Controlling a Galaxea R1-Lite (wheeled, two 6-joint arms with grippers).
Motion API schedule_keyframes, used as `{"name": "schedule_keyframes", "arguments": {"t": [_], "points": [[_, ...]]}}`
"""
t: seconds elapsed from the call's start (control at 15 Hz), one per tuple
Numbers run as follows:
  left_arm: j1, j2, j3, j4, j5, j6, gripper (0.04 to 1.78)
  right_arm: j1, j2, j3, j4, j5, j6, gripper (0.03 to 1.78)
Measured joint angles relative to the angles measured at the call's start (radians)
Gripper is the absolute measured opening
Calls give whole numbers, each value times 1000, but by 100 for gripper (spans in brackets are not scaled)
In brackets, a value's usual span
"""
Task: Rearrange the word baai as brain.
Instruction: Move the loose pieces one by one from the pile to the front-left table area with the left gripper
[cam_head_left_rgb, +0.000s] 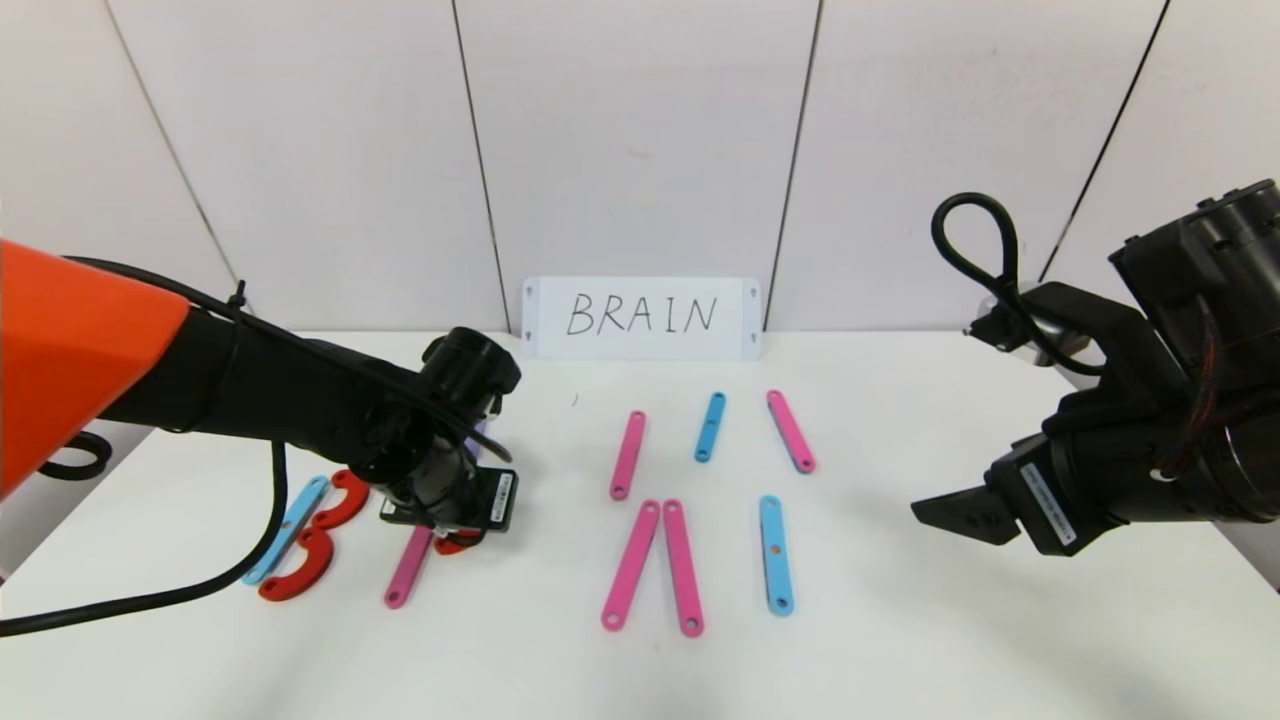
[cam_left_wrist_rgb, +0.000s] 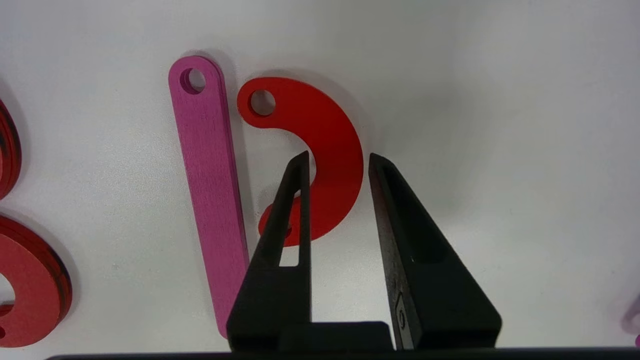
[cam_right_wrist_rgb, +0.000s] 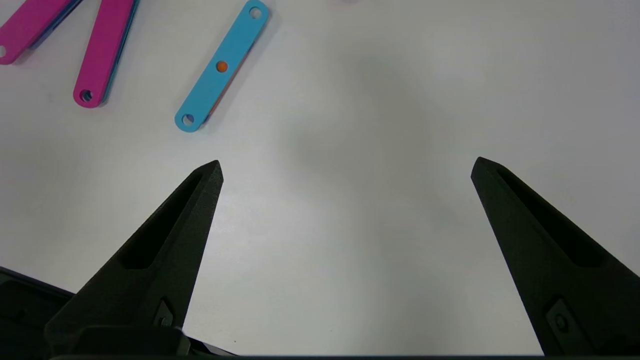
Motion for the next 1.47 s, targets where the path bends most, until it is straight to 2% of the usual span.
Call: {"name": "schedule_keyframes", "arguments": {"t": [0.13,0.4,0.6,0.87,1.07,1.47], "points": [[0,3,5,-35,-2,0,71,0,0,0,0,0,0,174],[0,3,8,-39,-2,0,138,1,0,1,1,2,-2,174],[-19,-19,-10,-39,-2,1,167,7,1,4,1,2,-2,174],[-40,-50,-24,-39,-2,4,174,13,2,7,0,1,-2,174],[-10,-47,-69,-39,-2,29,174,14,2,8,0,2,-2,174],[50,56,-287,-29,2,30,174,14,9,8,-1,2,-2,174]]}}
